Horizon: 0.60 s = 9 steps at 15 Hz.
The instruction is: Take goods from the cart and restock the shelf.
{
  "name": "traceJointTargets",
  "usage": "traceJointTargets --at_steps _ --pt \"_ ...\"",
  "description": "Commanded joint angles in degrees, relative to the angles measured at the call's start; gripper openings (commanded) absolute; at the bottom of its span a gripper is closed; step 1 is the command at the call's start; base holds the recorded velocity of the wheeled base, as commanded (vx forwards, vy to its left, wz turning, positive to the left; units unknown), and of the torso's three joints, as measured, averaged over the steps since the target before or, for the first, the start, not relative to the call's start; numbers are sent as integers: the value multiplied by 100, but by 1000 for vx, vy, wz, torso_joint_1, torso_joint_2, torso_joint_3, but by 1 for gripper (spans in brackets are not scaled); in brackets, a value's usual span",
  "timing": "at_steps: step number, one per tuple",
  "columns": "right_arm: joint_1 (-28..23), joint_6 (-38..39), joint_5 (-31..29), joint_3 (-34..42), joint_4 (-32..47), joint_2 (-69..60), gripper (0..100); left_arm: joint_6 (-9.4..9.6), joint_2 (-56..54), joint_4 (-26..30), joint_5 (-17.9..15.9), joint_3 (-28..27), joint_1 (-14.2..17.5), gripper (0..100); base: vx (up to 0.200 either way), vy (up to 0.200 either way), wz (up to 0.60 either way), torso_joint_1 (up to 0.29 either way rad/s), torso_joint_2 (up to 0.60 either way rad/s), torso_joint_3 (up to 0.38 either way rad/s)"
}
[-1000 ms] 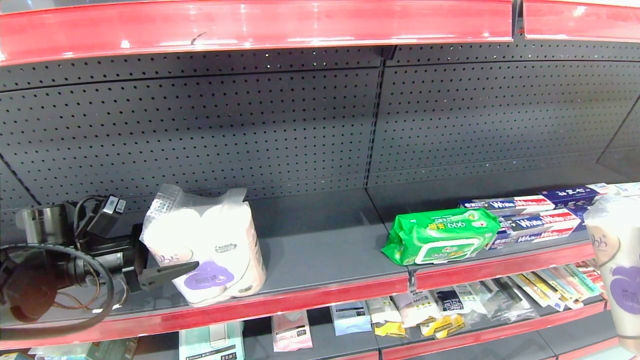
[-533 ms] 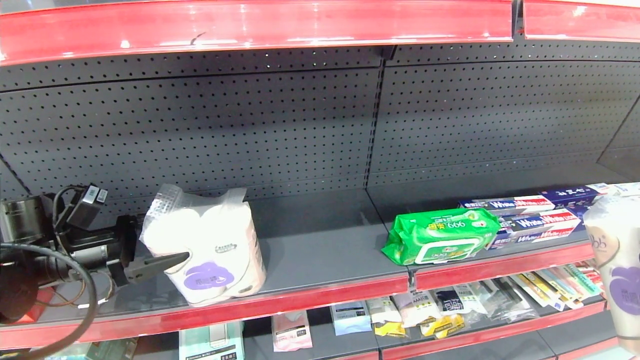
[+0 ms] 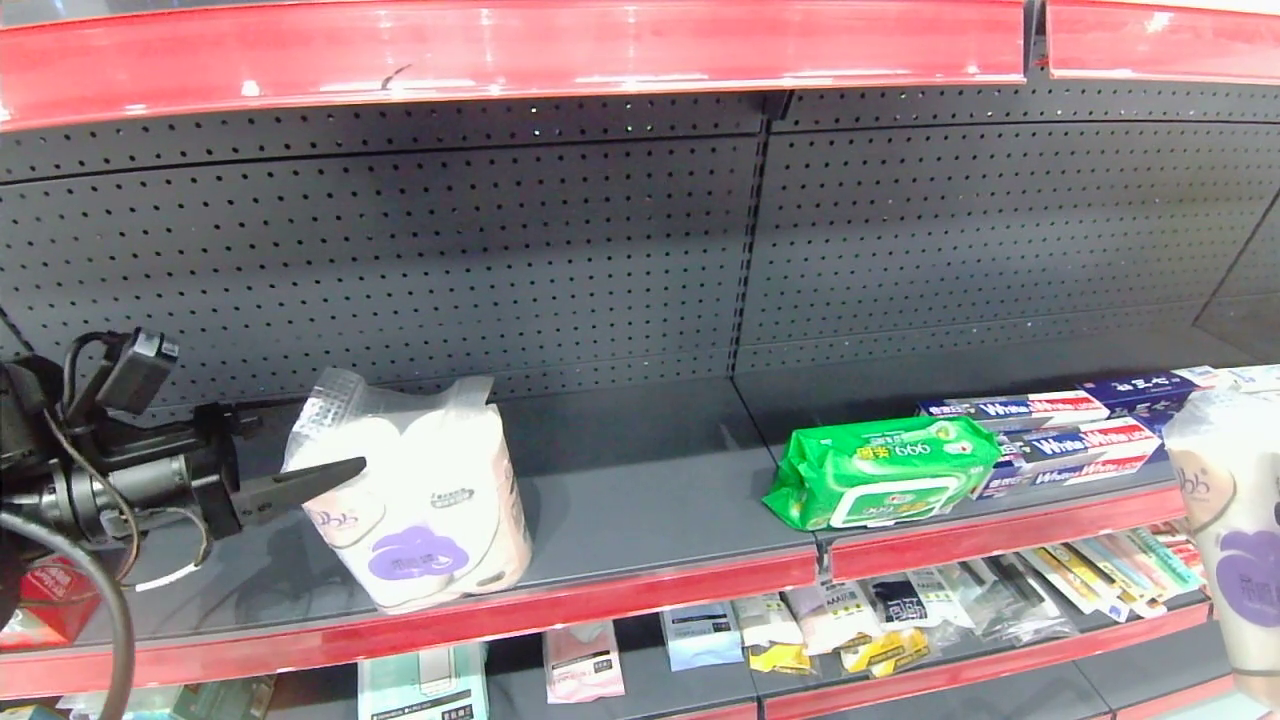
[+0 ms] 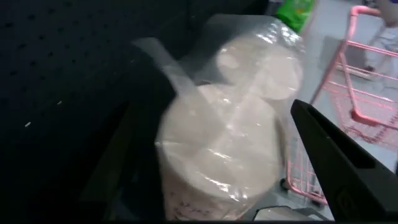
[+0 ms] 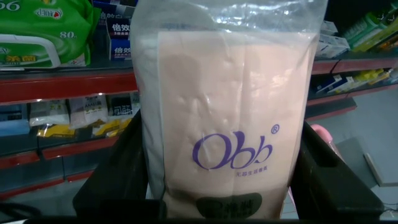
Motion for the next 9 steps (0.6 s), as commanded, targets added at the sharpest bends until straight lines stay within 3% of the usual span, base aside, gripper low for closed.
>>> traceJointTargets --at_steps 1,2,3,4,5,7,9 --pt "7 1 5 -8 -11 44 0 -648 -569 -5 526 8 -215 100 0 0 0 0 0 0" --pt "-2 19 14 -16 -11 53 0 -1009 -762 -5 939 8 -356 100 0 0 0 0 0 0" --pt "7 36 14 -16 -11 53 0 -1439 -1008 -5 1695 17 -654 100 0 0 0 0 0 0" --pt "-2 36 22 -16 -11 62 0 -1598 -1079 -5 2020 17 -769 100 0 0 0 0 0 0" --pt "-2 36 31 -16 -11 79 0 -1686 -1123 13 2310 34 -857 100 0 0 0 0 0 0" --pt "7 36 40 -25 -11 114 0 -1686 -1272 127 2574 175 -874 100 0 0 0 0 0 0" --pt "7 45 49 -43 -20 150 0 -1668 -1571 611 3215 289 -953 100 0 0 0 0 0 0"
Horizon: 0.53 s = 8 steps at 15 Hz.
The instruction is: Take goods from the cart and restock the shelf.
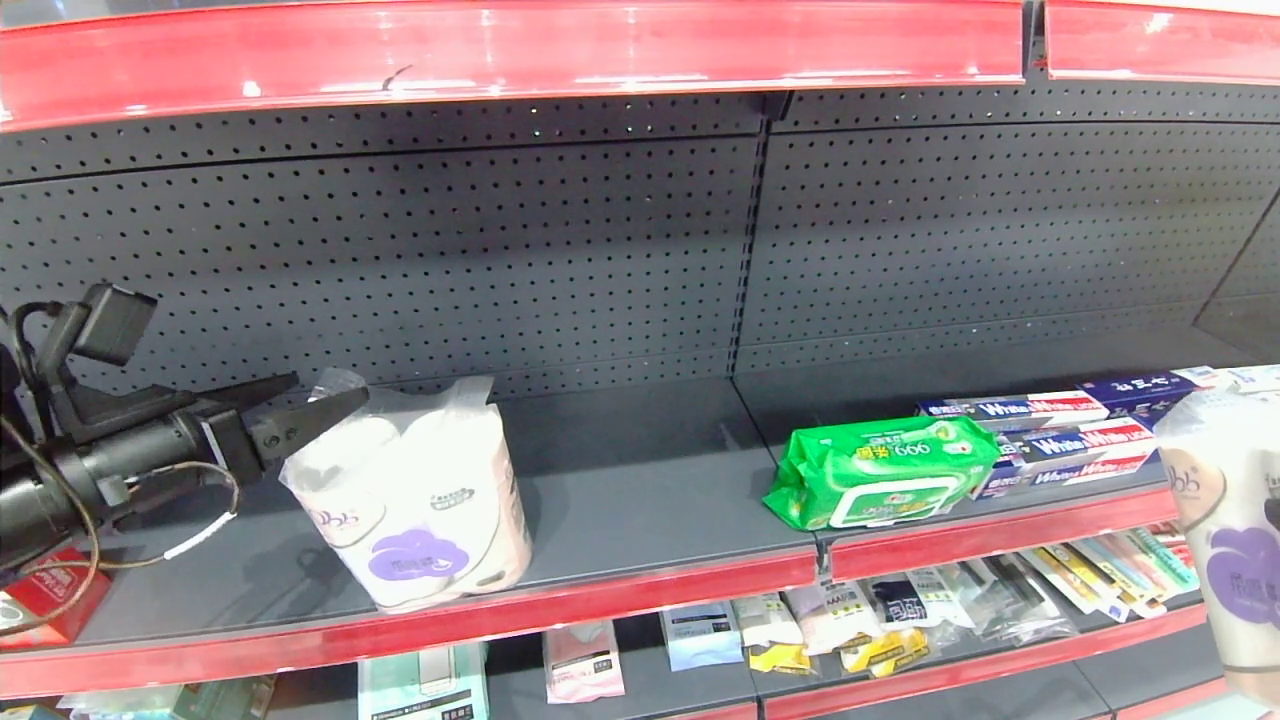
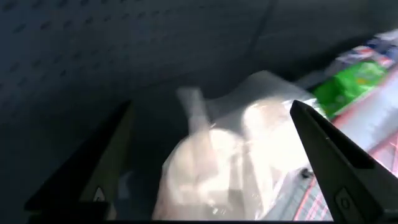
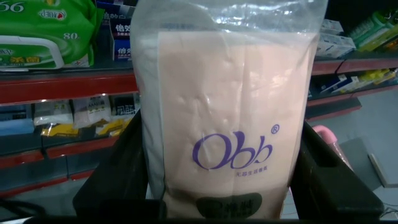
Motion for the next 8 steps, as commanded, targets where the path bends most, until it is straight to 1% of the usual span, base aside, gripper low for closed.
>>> traceJointTargets --at_steps 1,2,3,4,5,6,8 --pt "2 1 1 -16 -4 36 0 38 -490 547 789 82 -170 100 0 0 0 0 0 0" --pt "11 1 1 -43 -4 71 0 47 -604 890 1835 55 -364 100 0 0 0 0 0 0" --pt "11 1 10 -60 -4 80 0 47 -657 907 2485 73 -408 100 0 0 0 0 0 0" --pt "55 10 71 -69 -4 98 0 82 -736 925 2845 73 -408 100 0 0 0 0 0 0" --pt "90 10 115 -78 -4 98 0 214 -920 951 3039 134 -408 100 0 0 0 0 0 0" --pt "116 19 124 -78 -4 107 0 346 -1210 1013 3021 266 -408 100 0 0 0 0 0 0" --pt "204 36 133 -87 -4 107 0 531 -1905 1347 2801 521 -416 100 0 0 0 0 0 0"
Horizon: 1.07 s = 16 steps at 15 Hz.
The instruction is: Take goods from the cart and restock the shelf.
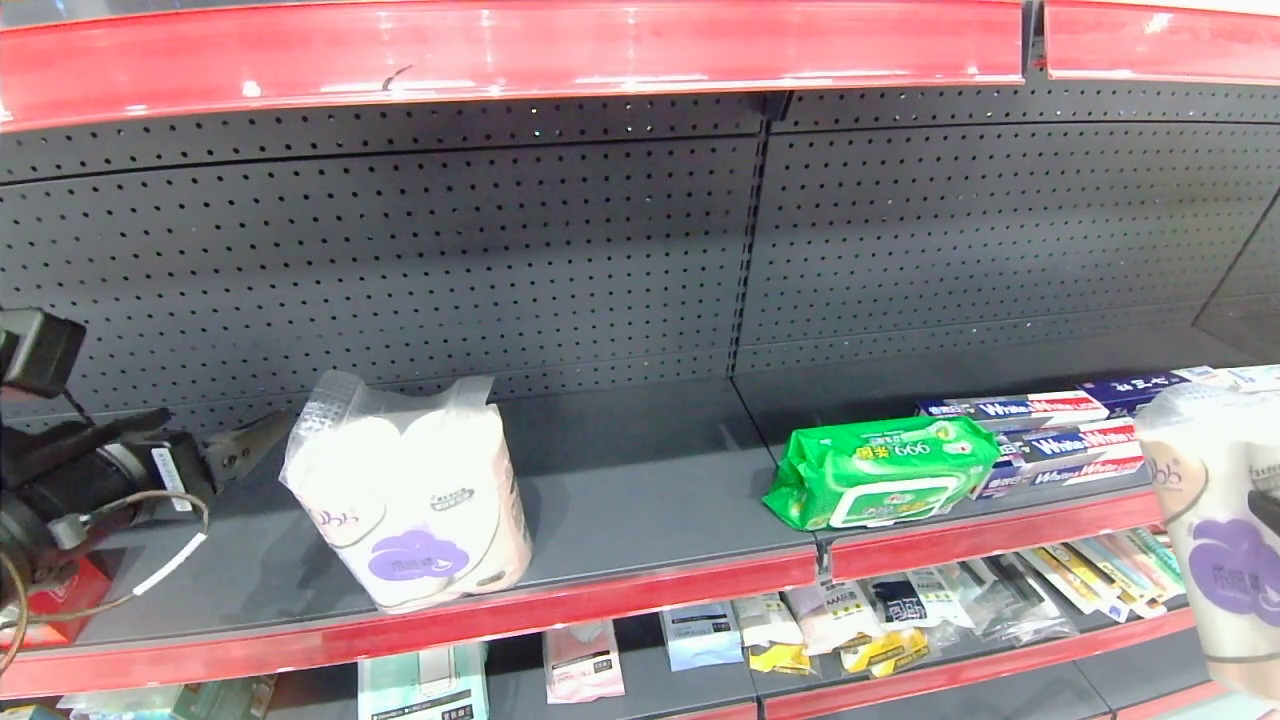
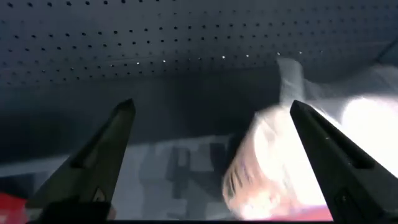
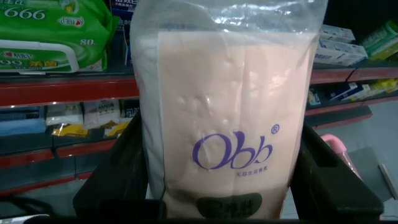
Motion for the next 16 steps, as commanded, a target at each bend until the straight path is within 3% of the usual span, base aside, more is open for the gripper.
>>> traceJointTargets --at_steps 1,2,3,4,9,12,13,14,16 --pt "56 34 1 -34 -1 9 0 240 -1276 604 -386 376 -7 100 0 0 0 0 0 0" --pt "91 113 72 -43 -1 -9 0 354 -2120 1430 -720 490 -7 100 0 0 0 0 0 0" --pt "100 140 107 -43 -1 -18 0 406 -2401 1729 -808 516 -15 100 0 0 0 0 0 0" --pt "100 157 160 1 -1 -53 0 573 -3315 2713 -949 508 -15 100 0 0 0 0 0 0" --pt "144 148 274 45 7 -316 0 793 -5899 5280 -729 464 11 100 0 0 0 0 0 0" --pt "135 148 564 62 16 -396 0 811 -6417 5754 -378 534 11 100 0 0 0 0 0 0" --pt "135 148 564 62 16 -396 0 811 -6417 5754 -378 534 11 100 0 0 0 0 0 0" --pt "135 148 581 98 7 -396 0 820 -6778 6212 -369 534 11 100 0 0 0 0 0 0" --pt "126 166 581 142 7 -483 0 820 -6822 6431 -360 420 11 100 0 0 0 0 0 0"
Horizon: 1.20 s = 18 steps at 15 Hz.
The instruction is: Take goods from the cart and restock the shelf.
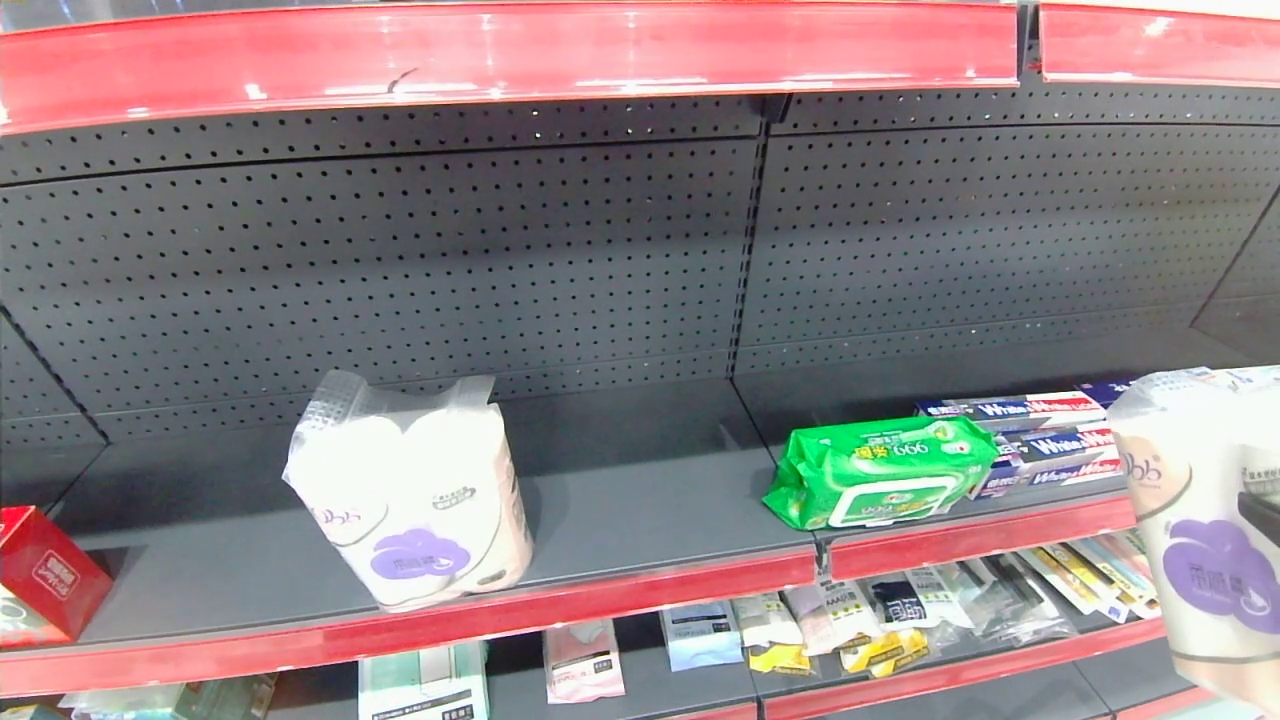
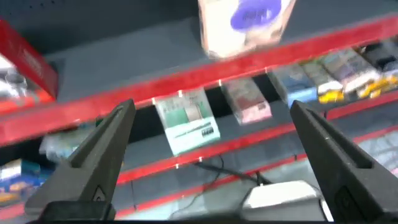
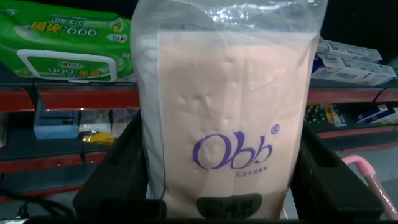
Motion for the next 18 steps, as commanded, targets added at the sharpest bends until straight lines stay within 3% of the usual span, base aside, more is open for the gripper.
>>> traceJointTargets --at_steps 1,2,4,6,7,8,10,12,13,15,18 --pt "-16 4 -1 38 -6 -113 0 -5 -308 14 3 -82 0 100 0 0 0 0 0 0" --pt "-43 21 -10 56 3 -139 0 -84 -308 -4 179 -64 0 100 0 0 0 0 0 0" --pt "-87 30 -10 47 -6 -192 0 -365 -264 -109 1040 -73 44 100 0 0 0 0 0 0" --pt "-87 21 -10 30 -6 -183 0 -488 -264 -118 1304 -100 53 100 0 0 0 0 0 0" --pt "-87 21 -10 38 -6 -192 0 -462 -247 -109 1497 -152 88 100 0 0 0 0 0 0" --pt "-87 13 -10 38 -6 -201 0 -506 -159 -109 1577 -144 255 100 0 0 0 0 0 0" --pt "-78 4 -10 56 -6 -210 0 -611 -177 -215 1497 6 246 100 0 0 0 0 0 0" --pt "-78 4 -10 74 3 -289 0 -576 -177 -1304 1067 639 246 100 0 0 0 0 0 0" --pt "-87 13 -10 118 3 -333 0 -576 -177 -2087 1005 1175 246 100 0 0 0 0 0 0" --pt "-87 13 -10 144 12 -368 0 -576 -177 -2746 944 1773 237 100 0 0 0 0 0 0" --pt "-87 13 -10 144 20 -377 0 -594 -185 -2702 953 1773 220 100 0 0 0 0 0 0"
